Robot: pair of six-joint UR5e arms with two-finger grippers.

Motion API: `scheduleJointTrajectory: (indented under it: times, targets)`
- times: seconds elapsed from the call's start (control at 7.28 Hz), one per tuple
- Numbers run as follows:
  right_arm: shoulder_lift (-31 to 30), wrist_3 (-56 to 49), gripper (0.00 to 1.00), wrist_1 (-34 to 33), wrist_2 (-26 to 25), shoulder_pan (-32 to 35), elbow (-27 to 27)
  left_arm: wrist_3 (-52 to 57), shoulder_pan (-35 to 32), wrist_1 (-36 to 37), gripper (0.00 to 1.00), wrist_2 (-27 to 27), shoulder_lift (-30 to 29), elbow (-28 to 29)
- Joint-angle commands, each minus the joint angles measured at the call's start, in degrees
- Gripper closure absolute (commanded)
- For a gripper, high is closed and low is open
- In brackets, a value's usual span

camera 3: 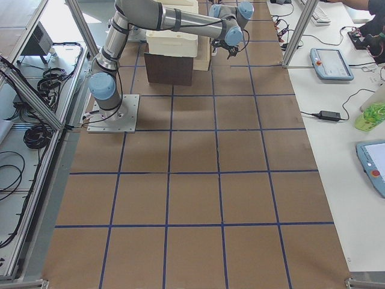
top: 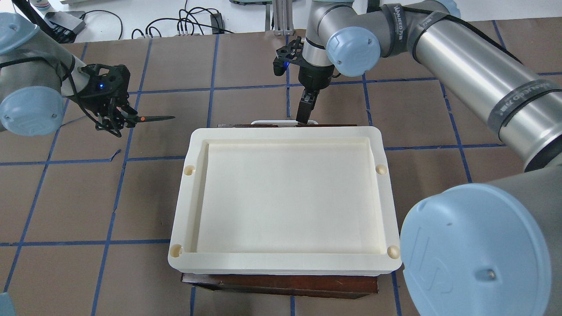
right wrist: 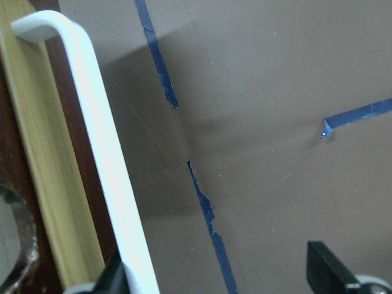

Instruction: Place scissors in drawer with both arms

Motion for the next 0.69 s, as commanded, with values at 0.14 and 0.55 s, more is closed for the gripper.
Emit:
scheduleJointTrajectory:
  times: [0.14, 0.55]
  targets:
    - [1.73, 0.0, 0.0, 0.02, 0.01, -0.13, -2.69, -0.09, -0.2, -1.06, 0.85, -0.23, -0.02, 0.94]
    - [2.09, 0.0, 0.0, 0.1, 0.01, -0.22, -4.19, -0.18, -0.29, -1.06, 0.85, -0.23, -0.02, 0.94]
